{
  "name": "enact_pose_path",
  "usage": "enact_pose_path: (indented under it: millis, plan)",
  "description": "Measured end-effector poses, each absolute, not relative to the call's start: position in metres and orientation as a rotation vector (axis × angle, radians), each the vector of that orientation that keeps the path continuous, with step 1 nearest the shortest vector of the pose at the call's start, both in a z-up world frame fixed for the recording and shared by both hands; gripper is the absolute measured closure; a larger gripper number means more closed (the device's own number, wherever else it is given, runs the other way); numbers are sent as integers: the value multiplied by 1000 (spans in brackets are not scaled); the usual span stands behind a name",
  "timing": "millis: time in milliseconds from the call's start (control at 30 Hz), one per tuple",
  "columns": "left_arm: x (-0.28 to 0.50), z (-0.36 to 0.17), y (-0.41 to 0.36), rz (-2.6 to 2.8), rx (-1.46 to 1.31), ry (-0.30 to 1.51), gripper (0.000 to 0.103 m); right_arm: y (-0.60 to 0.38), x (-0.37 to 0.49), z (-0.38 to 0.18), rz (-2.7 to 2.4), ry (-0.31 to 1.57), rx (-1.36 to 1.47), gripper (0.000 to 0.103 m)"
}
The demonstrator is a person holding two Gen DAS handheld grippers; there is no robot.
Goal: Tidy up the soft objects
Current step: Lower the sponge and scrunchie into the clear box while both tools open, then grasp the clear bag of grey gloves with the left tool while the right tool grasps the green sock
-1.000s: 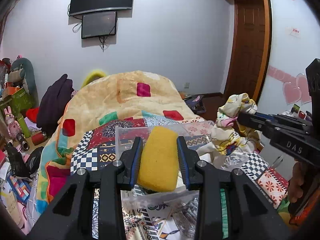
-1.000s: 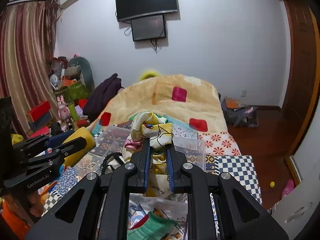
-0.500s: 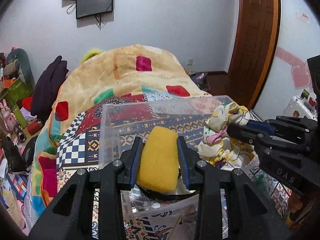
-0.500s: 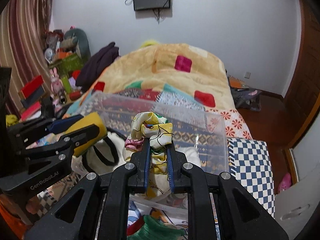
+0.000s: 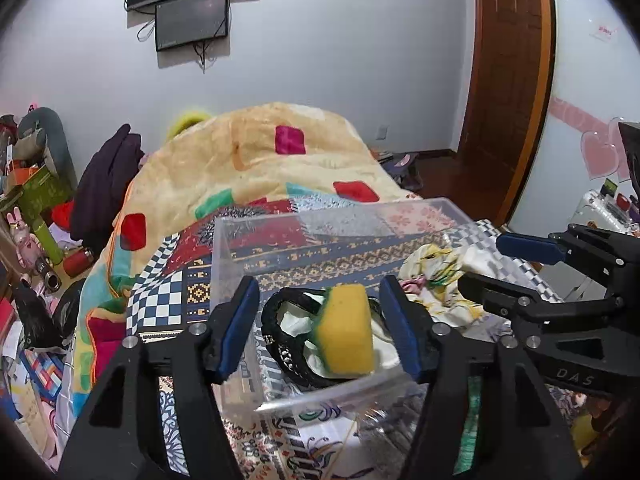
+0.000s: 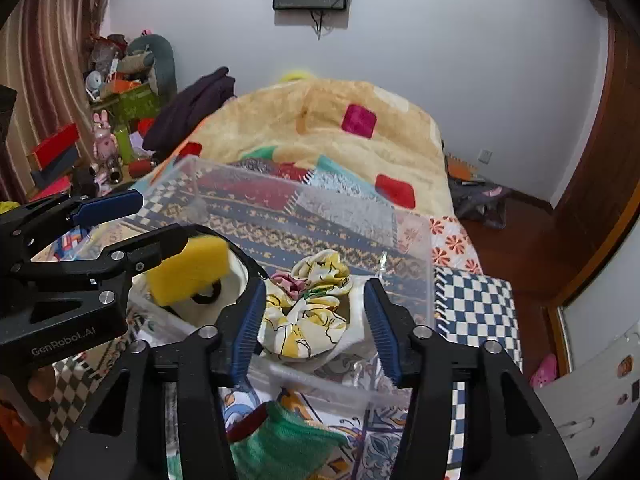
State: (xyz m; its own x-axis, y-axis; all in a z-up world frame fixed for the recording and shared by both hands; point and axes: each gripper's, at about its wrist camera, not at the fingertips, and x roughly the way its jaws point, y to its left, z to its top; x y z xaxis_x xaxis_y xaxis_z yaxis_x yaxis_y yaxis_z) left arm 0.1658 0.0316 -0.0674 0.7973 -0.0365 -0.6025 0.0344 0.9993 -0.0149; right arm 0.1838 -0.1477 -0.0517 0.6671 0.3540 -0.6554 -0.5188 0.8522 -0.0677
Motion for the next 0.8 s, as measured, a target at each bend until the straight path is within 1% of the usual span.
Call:
enact_pose_path:
  millis: [67,133,167,200,267,400,567,700,800]
  plan:
    - [159,-60,30,-41,1,630,34,-152,179,-45,503,664,-243,49]
    - [150,-53,28,-48,4,612,28,-158,172,-36,511,645,-223,48]
    - [146,-49,27,-51,4,603,21,-160,169,-32,513,636,-214,45]
    - [142,-47,26,-55,2,594,14,-163,165,-28,515,625,-203,38]
    - [132,-42,25,-65,-5,579,6,-169,156,-21,514,596,-191,32]
    - [119,-37,24,-86,-27,574,4,-181,138,-14,513,572,-176,31]
    - [106,-43,22,-108,-61,591,4,-188,126,-23,517,587,-162,31]
    - [99,-59,15,-99,-38,621,2,-189,124,-50,560,666,-137,31]
    - [99,-81,9,-97,-10,677,2,-189,127,-71,561,721,-135,31]
